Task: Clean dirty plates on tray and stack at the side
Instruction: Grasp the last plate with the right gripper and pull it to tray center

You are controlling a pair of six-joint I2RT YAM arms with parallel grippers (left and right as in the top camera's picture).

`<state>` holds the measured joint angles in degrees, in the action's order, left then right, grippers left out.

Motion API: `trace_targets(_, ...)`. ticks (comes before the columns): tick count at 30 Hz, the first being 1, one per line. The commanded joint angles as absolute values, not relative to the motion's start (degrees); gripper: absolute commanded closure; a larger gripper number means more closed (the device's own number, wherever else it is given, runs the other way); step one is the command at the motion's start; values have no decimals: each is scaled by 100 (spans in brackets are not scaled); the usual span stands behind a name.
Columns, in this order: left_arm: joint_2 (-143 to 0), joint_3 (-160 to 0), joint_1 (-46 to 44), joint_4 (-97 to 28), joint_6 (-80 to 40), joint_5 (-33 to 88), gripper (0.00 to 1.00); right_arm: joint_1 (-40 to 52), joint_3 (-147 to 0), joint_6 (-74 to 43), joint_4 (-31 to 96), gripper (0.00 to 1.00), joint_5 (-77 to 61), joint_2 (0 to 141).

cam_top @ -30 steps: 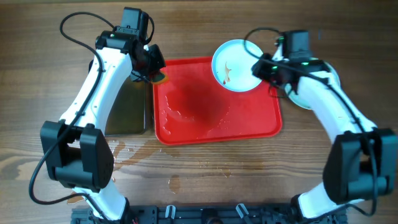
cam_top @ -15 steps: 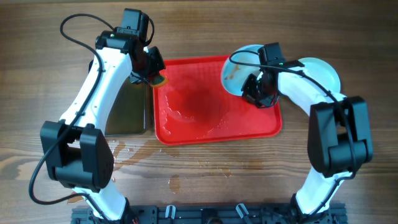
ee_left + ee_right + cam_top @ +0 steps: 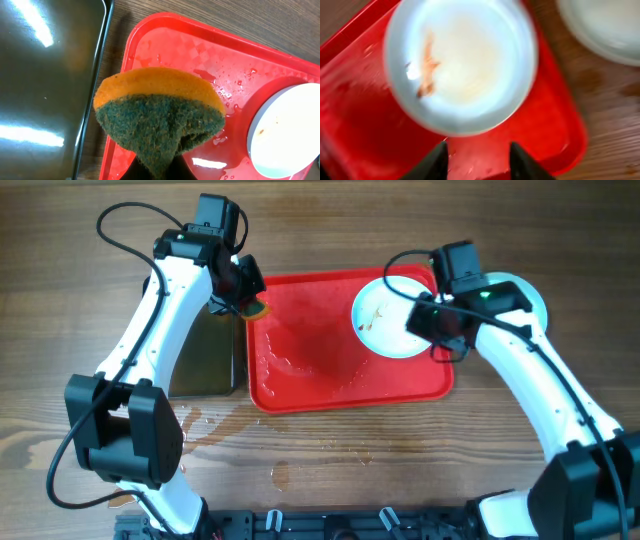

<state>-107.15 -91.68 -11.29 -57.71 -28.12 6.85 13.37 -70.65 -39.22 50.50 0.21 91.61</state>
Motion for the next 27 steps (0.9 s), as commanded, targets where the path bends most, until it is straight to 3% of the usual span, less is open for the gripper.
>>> trace_targets(1, -10726, -9194, -1111, -5769, -2718, 635, 96, 1216, -7059, -3881, 4939, 54, 558, 9837)
trace_targets(4, -10726, -9194, -1111, -5749, -2718, 633, 96, 1214, -7059, -3444, 4818, 55, 558, 10527)
trace_targets(7, -10726, -9194, -1111, -5749, -2718, 633, 96, 1214, -7059, -3282, 4740, 66, 556, 10945)
trace_targets(8, -10726, -9194, -1111, -5749, -2720, 633, 96, 1214, -7059, -3234, 4683, 75, 530, 11006)
trace_targets(9, -10726, -9194, -1111, -5747, -2720, 633, 96, 1214, -7059, -2939, 4580, 93, 322, 11037)
trace_targets(10, -10726, -9194, -1111, -5747, -2718, 633, 96, 1221, -7059, -2742, 4539, 96, 123, 11039)
trace_targets(16, -10726, -9194, -1111, -5723, -2720, 635, 96, 2003, -7065, -1769, 4517, 96, -456, 11037)
trace_targets(17, -10726, -9194, -1111, -5725, -2720, 635, 96, 2084, -7140, -1776, 4501, 92, -460, 11034)
trace_targets(20, -10726, -9194, -1111, -5728, -2720, 633, 96, 1935, -7677, -1426, 4587, 47, -906, 11034)
trace_targets(21, -10726, -9194, -1111, -5728, -2720, 635, 96, 1839, -7859, -1302, 4563, 38, -978, 11034)
trace_targets(24, -10726, -9194, -1111, -5730, -2718, 635, 96, 1678, -7929, -899, 4213, 41, -1323, 11043)
trace_targets(27, -10726, -9194, -1111, -5730, -2720, 635, 96, 1682, -7867, -1393, 4244, 43, -1640, 11043)
